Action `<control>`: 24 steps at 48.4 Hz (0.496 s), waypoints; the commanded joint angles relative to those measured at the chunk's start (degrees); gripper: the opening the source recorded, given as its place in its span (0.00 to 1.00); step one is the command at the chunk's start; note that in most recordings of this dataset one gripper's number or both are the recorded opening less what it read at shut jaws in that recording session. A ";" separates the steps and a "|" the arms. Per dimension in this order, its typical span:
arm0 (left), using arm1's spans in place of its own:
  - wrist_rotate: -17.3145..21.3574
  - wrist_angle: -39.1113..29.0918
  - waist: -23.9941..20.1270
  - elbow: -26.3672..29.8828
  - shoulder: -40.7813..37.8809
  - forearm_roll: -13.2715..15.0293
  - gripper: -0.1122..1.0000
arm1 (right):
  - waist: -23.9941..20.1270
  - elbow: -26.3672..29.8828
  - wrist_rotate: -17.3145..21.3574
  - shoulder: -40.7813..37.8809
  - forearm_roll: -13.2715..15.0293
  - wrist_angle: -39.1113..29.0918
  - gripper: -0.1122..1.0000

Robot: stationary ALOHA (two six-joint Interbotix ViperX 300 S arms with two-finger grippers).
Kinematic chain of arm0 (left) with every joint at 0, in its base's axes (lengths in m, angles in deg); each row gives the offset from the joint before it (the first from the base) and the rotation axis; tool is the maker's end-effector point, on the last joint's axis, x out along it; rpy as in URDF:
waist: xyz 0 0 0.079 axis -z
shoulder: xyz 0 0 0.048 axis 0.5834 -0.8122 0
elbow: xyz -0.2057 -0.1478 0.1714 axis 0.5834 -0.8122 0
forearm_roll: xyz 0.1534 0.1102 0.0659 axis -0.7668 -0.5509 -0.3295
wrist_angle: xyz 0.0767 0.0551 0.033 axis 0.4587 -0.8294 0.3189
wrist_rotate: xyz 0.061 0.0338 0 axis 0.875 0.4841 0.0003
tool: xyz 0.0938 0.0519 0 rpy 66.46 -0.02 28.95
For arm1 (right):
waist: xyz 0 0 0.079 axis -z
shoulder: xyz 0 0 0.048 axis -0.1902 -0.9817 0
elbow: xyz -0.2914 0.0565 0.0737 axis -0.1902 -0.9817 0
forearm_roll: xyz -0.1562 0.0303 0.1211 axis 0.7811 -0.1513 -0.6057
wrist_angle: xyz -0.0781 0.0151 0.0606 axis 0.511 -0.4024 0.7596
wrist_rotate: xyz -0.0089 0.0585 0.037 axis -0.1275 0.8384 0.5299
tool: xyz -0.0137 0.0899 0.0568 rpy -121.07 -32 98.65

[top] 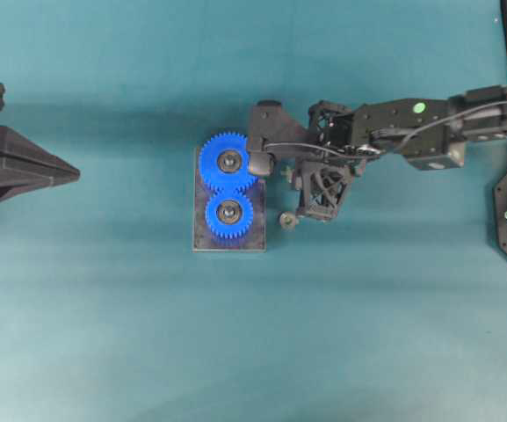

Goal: Insert the washer onto the shaft.
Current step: 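Carry the washer over the upper blue gear's shaft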

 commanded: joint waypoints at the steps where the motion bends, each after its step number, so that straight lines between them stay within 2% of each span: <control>1: -0.09 0.53 -0.09 1.49 -0.26 -0.09 0.11 | -0.35 2.81 0.18 3.87 -0.18 -2.29 0.37; 9: -0.35 0.53 -0.09 1.41 -0.35 -0.18 0.11 | -1.23 7.82 -0.09 4.75 -0.18 -5.80 0.37; 24: -0.35 0.53 -0.09 1.41 -0.26 -0.09 0.11 | -2.37 17.67 -0.70 1.49 -0.09 -7.38 0.37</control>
